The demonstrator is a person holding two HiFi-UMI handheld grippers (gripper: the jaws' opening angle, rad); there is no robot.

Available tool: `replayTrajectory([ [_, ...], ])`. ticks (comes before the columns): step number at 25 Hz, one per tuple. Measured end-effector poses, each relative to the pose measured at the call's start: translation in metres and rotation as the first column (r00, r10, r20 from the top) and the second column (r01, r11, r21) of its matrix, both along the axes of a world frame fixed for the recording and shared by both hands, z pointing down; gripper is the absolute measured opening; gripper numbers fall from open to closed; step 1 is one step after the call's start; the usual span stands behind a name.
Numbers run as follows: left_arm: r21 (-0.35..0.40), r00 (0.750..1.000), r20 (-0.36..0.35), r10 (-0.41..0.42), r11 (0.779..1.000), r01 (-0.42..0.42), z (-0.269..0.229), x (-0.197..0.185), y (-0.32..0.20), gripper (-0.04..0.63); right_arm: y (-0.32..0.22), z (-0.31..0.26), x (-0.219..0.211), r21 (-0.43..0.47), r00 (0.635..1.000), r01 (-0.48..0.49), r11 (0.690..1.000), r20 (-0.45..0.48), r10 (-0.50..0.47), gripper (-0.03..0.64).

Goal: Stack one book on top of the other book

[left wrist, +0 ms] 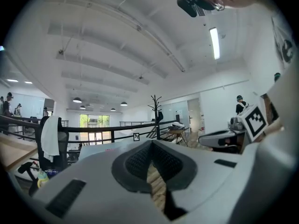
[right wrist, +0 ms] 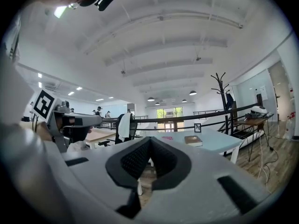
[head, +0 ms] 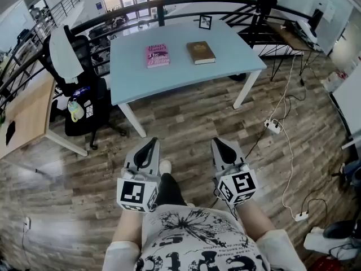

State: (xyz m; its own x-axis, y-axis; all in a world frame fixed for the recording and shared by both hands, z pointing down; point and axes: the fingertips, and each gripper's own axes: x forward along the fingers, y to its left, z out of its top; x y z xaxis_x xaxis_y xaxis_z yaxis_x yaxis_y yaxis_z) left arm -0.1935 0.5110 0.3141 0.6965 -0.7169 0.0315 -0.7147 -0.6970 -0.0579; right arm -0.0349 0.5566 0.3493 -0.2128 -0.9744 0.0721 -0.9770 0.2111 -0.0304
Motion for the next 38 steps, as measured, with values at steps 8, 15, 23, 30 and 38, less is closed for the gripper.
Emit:
replayTrajectory([
  [8, -0.023, 1.0, -0.019, -0.003, 1.0, 0.003, 0.019, 0.005, -0.101, 0.008, -0.099, 0.016, 0.004, -0.034, 0.999, -0.019, 0.999, 0.034, 0.02, -0.007],
  [15, -0.037, 0.997, -0.056, 0.05, 0.998, -0.052, 0.011, 0.014, -0.236, 0.008, -0.226, 0.017, 0.009, -0.061, 0.999, -0.042, 0.997, 0.007, 0.042, -0.008],
  [23, 0.012, 0.998, -0.039, 0.054, 0.998, -0.053, -0.012, 0.0, -0.374, 0.008, -0.375, 0.006, 0.001, -0.06, 0.997, -0.07, 0.996, 0.032, 0.072, -0.008],
  [30, -0.043, 0.999, -0.036, 0.023, 0.999, -0.025, 0.016, -0.008, -0.448, 0.008, -0.45, 0.033, 0.0, -0.14, 0.997, -0.061, 0.988, 0.043, 0.067, -0.006],
  [38, -0.083, 0.997, -0.022, -0.068, 0.994, 0.066, 0.029, -0.001, -0.524, 0.008, -0.543, 0.05, 0.022, -0.197, 0.996, -0.007, 0.98, 0.082, 0.023, -0.007],
])
